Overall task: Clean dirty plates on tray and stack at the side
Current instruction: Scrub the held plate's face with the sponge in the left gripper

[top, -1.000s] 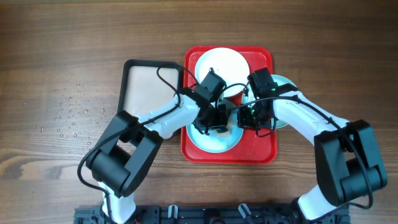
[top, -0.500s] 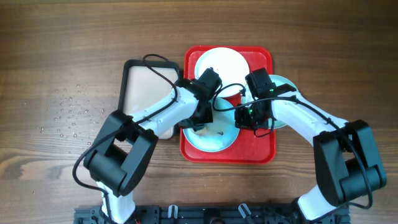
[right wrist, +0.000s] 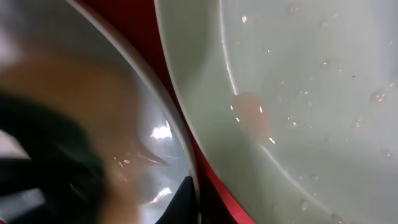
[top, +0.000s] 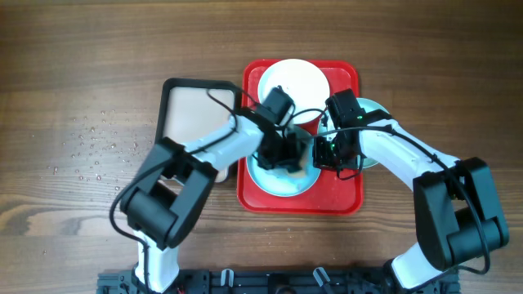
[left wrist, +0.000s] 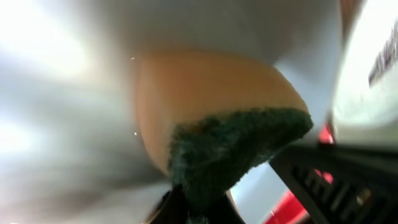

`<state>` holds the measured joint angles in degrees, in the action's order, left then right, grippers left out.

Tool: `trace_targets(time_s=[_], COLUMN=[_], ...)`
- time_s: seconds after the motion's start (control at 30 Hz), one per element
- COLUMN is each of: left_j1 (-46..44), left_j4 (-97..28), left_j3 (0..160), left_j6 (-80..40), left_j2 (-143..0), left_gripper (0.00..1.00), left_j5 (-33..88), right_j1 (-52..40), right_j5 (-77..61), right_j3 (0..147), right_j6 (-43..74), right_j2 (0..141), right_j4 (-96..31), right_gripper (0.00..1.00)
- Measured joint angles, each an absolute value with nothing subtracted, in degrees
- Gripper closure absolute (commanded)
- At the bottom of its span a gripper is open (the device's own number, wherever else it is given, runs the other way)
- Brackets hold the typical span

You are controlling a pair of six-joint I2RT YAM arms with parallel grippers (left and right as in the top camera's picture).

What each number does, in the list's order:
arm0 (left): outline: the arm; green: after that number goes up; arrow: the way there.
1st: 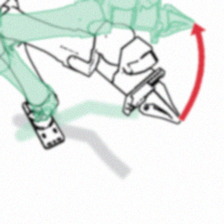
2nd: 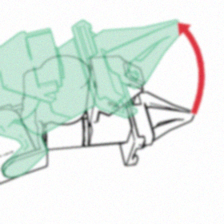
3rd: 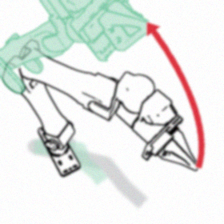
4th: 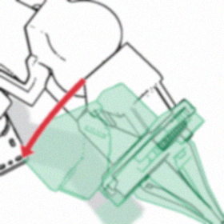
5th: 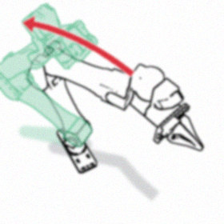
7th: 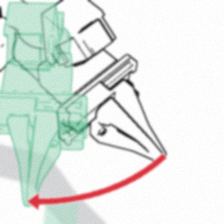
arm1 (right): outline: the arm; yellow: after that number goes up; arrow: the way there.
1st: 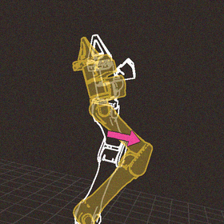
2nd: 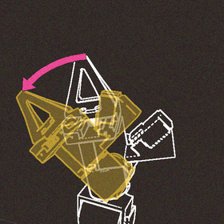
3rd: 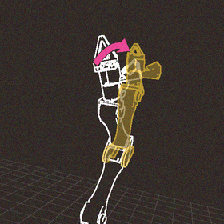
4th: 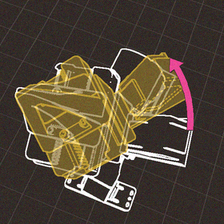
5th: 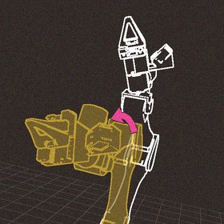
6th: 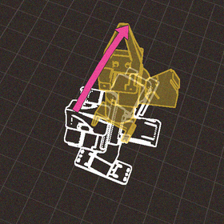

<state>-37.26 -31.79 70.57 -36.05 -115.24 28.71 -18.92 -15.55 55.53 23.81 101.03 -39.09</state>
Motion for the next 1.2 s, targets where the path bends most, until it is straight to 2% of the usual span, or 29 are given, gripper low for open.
trace_targets(time_s=[0.17,0.27,0.4,0.7,0.8,0.93,1.2], left_j1=[-40.34,-40.01,-38.28,-37.04,-33.76,-31.14,-39.79], left_j4=[-31.99,-38.52,-49.12,-53.6,-49.3,-33.3,-25.89], left_j3=[70.57,72.1,74.39,75.02,74.54,72.2,71.9], left_j6=[-36.36,-38.65,-41.47,-45.87,-46.61,-46.63,-46.37], left_j2=[-115.68,-115.61,-115.07,-113.82,-113.56,-113.43,-115.09], left_gripper=[0.96,0.96,0.96,0.96,0.96,0.96,0.96], left_j5=[30.94,28.1,17.78,-4.03,-1.54,9.63,15.64], right_j1=[-18.92,-19.0,-19.42,-19.64,-19.62,-18.06,-18.06], right_j5=[-15.57,-16.03,-16.62,-18.2,-17.96,-15.99,-15.33], right_j3=[55.53,55.53,55.53,55.53,55.59,55.75,55.75], right_j6=[24.01,24.01,24.01,24.03,24.29,25.56,25.45], right_j2=[101.03,101.03,101.06,101.06,101.06,100.92,100.92], right_j4=[-39.11,-39.11,-38.81,-38.44,-38.48,-38.89,-39.16], right_gripper=[0.96,0.96,0.96,0.96,0.96,0.96,0.96])
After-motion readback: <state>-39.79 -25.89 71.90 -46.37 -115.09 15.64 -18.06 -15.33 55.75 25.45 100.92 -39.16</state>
